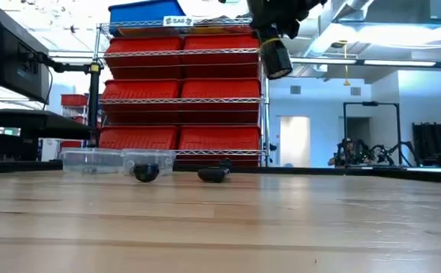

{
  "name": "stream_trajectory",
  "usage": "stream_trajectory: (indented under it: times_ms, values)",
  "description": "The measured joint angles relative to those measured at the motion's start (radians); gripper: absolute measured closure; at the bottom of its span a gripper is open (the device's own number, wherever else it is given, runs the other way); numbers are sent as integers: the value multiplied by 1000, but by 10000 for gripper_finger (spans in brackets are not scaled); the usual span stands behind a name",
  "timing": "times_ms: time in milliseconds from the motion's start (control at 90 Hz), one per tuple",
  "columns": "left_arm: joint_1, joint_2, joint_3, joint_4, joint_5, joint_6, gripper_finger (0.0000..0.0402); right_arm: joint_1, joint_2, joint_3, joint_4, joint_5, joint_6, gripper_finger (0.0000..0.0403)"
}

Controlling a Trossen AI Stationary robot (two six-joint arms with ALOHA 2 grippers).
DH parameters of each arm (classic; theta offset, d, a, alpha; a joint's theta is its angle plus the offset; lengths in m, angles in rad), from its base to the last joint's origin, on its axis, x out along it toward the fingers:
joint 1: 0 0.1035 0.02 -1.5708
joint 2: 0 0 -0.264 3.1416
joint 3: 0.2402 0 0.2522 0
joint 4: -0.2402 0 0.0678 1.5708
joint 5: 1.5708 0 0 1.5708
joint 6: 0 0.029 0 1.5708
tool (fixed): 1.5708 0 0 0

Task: Insert battery
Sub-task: Insert the silver battery into the flashlight battery compartment

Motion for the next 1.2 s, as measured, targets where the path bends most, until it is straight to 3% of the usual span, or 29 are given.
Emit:
stream_trajectory:
  times_ms: [156,322,567,1200]
  values:
    - [0,0,0,-34,-25,28,308,0,0,0,-26,0,6,263]
    - [-1,0,0,-16,-37,22,375,-1,0,0,-26,1,10,263]
    - [3,-26,-3,81,-55,-28,376,-1,-5,4,27,5,21,263]
    - [34,-83,-1,364,-79,-139,376,-10,-13,3,411,7,-3,263]
